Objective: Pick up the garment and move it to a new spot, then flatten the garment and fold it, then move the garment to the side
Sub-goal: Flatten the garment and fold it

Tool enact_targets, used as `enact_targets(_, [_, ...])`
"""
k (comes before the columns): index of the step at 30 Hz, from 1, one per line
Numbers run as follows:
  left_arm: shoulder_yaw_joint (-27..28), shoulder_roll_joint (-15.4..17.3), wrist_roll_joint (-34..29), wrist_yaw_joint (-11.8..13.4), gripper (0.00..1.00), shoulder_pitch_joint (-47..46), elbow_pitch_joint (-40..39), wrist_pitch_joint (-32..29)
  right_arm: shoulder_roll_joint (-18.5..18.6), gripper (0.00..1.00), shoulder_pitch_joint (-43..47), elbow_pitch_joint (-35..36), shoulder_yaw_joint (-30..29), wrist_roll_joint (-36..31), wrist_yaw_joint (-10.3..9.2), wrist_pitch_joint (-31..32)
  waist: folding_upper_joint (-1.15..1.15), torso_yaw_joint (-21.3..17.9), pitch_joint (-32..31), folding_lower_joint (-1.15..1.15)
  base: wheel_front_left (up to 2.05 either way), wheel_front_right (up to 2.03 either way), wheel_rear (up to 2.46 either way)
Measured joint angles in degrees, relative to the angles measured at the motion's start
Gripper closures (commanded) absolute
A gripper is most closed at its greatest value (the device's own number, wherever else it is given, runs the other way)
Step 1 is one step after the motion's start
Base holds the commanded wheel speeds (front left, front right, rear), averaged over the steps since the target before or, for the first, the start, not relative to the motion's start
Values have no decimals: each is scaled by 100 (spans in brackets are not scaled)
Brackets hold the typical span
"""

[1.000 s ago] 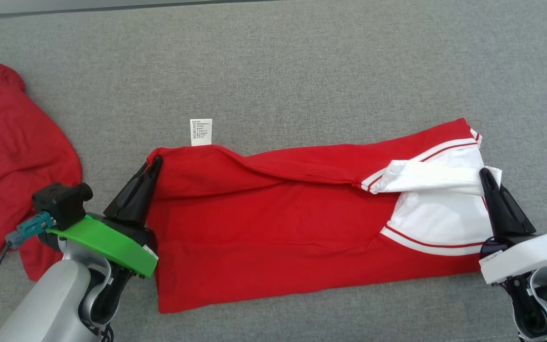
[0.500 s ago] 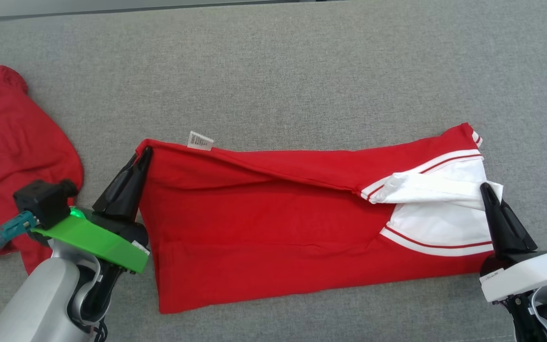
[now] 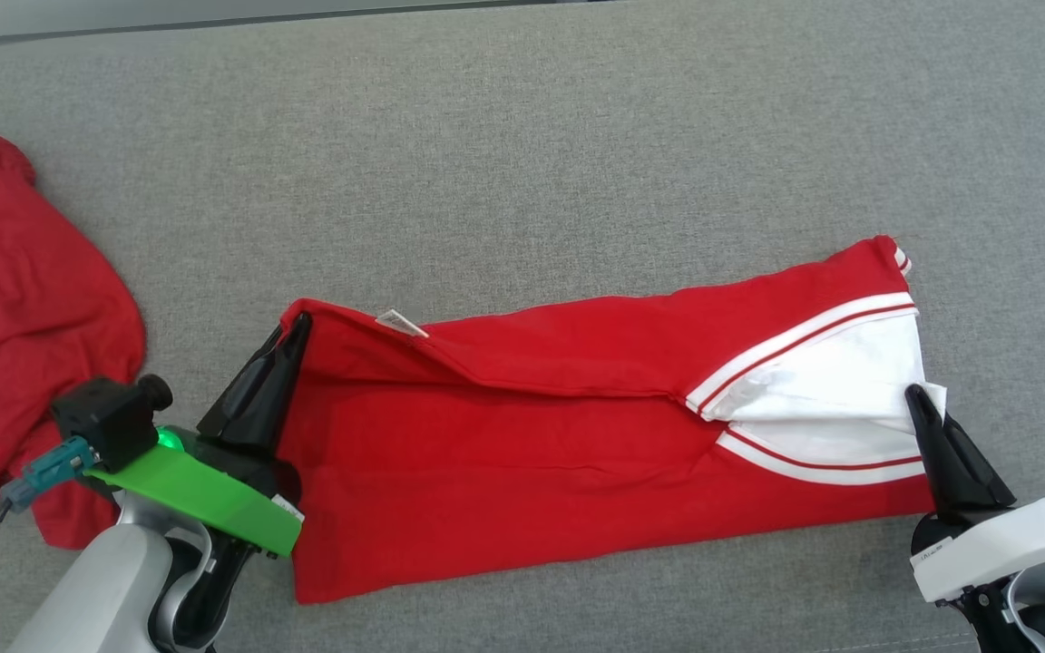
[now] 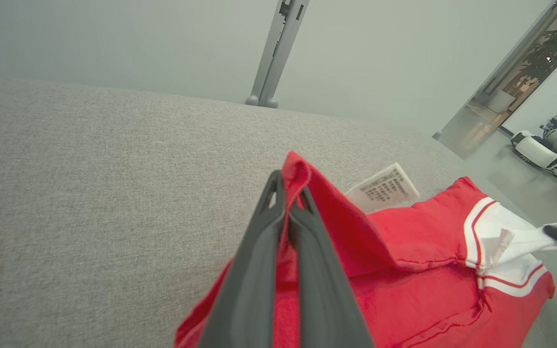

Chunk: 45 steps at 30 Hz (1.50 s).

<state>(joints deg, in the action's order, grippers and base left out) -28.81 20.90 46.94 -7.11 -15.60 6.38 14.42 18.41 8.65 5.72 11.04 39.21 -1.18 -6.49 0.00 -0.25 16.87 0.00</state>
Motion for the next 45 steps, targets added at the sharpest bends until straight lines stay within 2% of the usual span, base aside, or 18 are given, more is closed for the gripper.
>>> enact_targets(9, [3, -144, -230, 0, 100, 135, -137, 0, 82, 100, -200, -377, 90, -125, 3, 99, 0, 59, 14, 0, 0, 0, 0])
enact_targets(10, [-14, -159, -249, 0, 100, 164, -146, 0, 112, 77, -216, -416, 98, -165, 2, 100, 0, 73, 12, 0, 0, 0, 0])
enact_targets(12, [-113, -156, -398, 0, 100, 187, -185, 0, 172, 23, -230, -475, 115, -216, 3, 108, 0, 109, 15, 0, 0, 0, 0])
enact_targets(14, [-109, -168, -523, 0, 96, 202, -225, 0, 176, 9, -230, -516, 114, -243, 1, 107, 0, 148, 20, 0, 0, 0, 0])
enact_targets(15, [-109, -168, -523, 0, 82, 202, -225, 0, 176, 1, -230, -516, 114, -243, 1, 107, 0, 148, 20, 0, 0, 0, 0])
enact_targets(16, [-94, -166, -591, 0, 67, 213, -248, 0, 176, 0, -233, -531, 113, -250, 0, 105, 0, 168, 23, 0, 0, 0, 0])
enact_targets(20, [-10, -162, -755, 0, 42, 322, -289, 0, 172, 0, -273, -561, 129, -253, 1, 105, 0, 220, 28, 0, 0, 0, 0])
enact_targets(25, [23, -168, -910, 0, 0, 522, -277, 0, 223, 0, -280, -568, 92, -345, -1, 103, 0, 242, 14, 0, 0, 0, 0])
enact_targets(32, [-125, -73, -1335, -1, 0, 797, 123, 0, 325, 0, -447, -503, -1, -356, -2, 91, 0, 229, -16, 0, 0, 0, 0])
enact_targets(37, [189, 13, -1647, -1, 0, 1011, 523, 0, 355, 0, -524, -497, -24, -392, -1, 92, 0, 229, -41, 0, 0, 0, 0])
enact_targets(41, [390, -129, -1707, 12, 0, 1025, 544, 0, 366, 0, -524, -633, -155, -336, -102, 110, 0, 285, -59, 0, 0, 0, 0])
enact_targets(45, [1071, -388, -1716, 283, 0, 1041, 278, 0, 324, 0, -618, -894, -168, -196, -144, 287, 0, 318, -74, 0, 0, 0, 0])
